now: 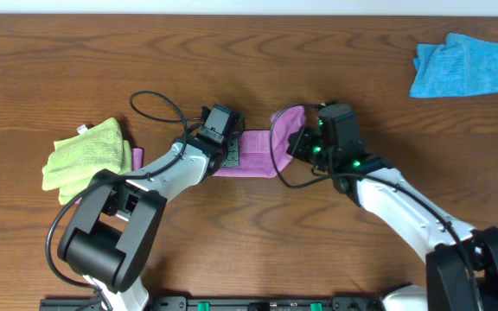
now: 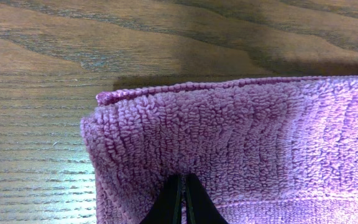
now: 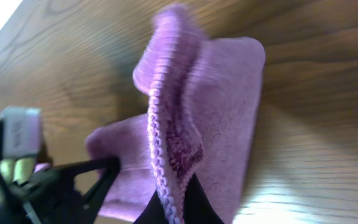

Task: Fold the cloth
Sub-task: 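Lay the right end down over the left half of the strip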

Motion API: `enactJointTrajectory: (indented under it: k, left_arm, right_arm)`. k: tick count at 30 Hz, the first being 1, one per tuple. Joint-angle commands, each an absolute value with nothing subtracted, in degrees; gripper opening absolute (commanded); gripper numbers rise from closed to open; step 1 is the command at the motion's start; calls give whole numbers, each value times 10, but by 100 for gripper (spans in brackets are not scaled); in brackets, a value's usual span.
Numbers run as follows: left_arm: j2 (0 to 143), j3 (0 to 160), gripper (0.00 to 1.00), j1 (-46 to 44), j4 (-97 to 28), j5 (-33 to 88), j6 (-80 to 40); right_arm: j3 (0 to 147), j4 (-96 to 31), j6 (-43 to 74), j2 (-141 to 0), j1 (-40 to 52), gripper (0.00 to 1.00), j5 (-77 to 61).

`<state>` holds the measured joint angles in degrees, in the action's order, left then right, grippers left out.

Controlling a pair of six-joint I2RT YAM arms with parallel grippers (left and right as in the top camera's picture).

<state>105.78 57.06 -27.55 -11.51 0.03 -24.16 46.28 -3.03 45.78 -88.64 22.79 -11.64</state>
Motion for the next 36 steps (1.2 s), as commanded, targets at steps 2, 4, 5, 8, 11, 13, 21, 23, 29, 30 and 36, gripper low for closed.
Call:
enactJointTrajectory:
  k: [2, 4, 5, 8, 11, 13, 21, 23, 29, 30, 36]
  left_arm:
    - [1076, 572, 6, -279, -119, 13, -244]
    - [1076, 572, 6, -279, -119, 13, -244]
    - [1076, 572, 6, -279, -119, 13, -244]
    - [1076, 572, 6, -277, -119, 13, -244]
    - [1076, 575, 6, -276, -119, 10, -244]
    - [1076, 580, 6, -272, -120, 8, -244]
    - [1074, 631, 6, -239, -163, -7, -239]
    - [1072, 646, 6, -233, -182, -16, -222]
    - [1070, 670, 6, -228, -205, -24, -220]
    - [1070, 675, 6, -228, -208, -24, -218]
    - [1056, 710, 6, -227, -230, -55, -218]
  right_arm:
    - [462, -16, 458, -877, 262, 1, -122]
    - [462, -10, 463, -877, 274, 1, -122]
    - [462, -8, 463, -877, 282, 1, -123]
    - [462, -9, 467, -877, 296, 1, -123]
    - [462, -9, 467, -877, 308, 1, -123]
    - [462, -9, 467, -877, 316, 1, -123]
    - [462, -9, 469, -877, 334, 1, -123]
    - [462, -9, 472, -877, 336, 1, -125]
    - [462, -8, 473, -877, 341, 1, -130]
    - [463, -8, 473, -877, 342, 1, -130]
    - [484, -13, 455, -877, 356, 1, -134]
